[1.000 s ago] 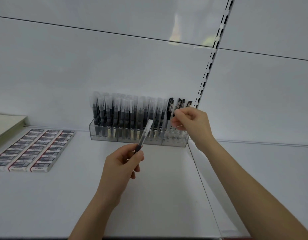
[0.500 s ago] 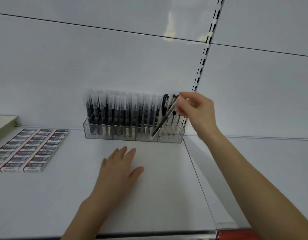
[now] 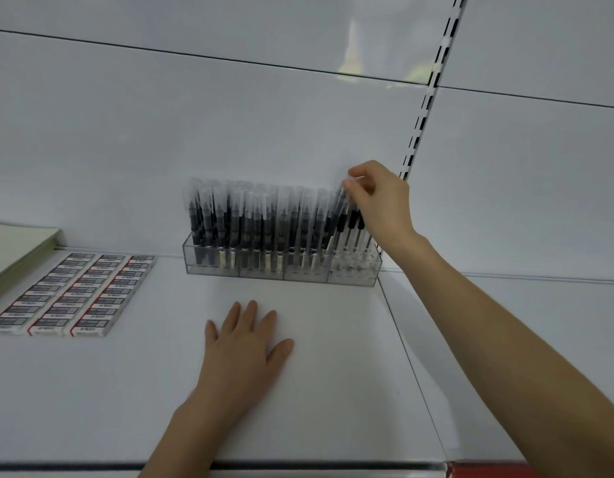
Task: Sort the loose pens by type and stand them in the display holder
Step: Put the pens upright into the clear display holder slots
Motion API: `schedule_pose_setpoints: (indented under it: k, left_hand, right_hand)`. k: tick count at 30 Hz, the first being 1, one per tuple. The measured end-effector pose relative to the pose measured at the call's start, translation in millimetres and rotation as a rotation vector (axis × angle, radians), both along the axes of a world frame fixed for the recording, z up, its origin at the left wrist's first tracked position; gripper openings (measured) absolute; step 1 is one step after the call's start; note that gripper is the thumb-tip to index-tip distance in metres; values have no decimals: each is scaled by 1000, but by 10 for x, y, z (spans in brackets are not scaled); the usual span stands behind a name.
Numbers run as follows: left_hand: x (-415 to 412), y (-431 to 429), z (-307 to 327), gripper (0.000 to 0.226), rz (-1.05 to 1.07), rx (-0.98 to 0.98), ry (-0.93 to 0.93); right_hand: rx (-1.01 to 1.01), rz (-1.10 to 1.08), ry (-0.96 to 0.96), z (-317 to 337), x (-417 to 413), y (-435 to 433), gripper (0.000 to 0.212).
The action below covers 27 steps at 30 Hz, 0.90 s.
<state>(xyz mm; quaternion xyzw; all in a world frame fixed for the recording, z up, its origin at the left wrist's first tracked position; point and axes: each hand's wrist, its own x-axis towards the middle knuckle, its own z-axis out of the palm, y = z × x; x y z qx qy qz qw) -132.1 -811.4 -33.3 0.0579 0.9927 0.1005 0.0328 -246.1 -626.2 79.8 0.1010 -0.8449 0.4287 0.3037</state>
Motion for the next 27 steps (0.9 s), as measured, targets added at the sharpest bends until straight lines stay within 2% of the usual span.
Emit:
schedule_pose_setpoints:
  k: [8,12,15,20,22,27]
  left_hand:
    - [3,12,7,59,-2,8,9]
    - [18,15,22,56,-5,25,25]
    - [17,11,30,55,-5,26,27]
    - [38,12,74,55,-10,59,22]
    - [49,9,108,54,-32,65,21]
    - [103,139,215,57,-216,42,63]
  right_hand:
    - [245,-10,19,-176,-52,-64,14]
    - [288,-24,33,-289,-48,-74,21]
    - [269,-4,37,-307,-16,-77,28]
    - [90,-34,-23,-370,193,6,29]
    - [132,-74,-77,-437,304,142,27]
    - [370,-194,-424,-625,656,702,41]
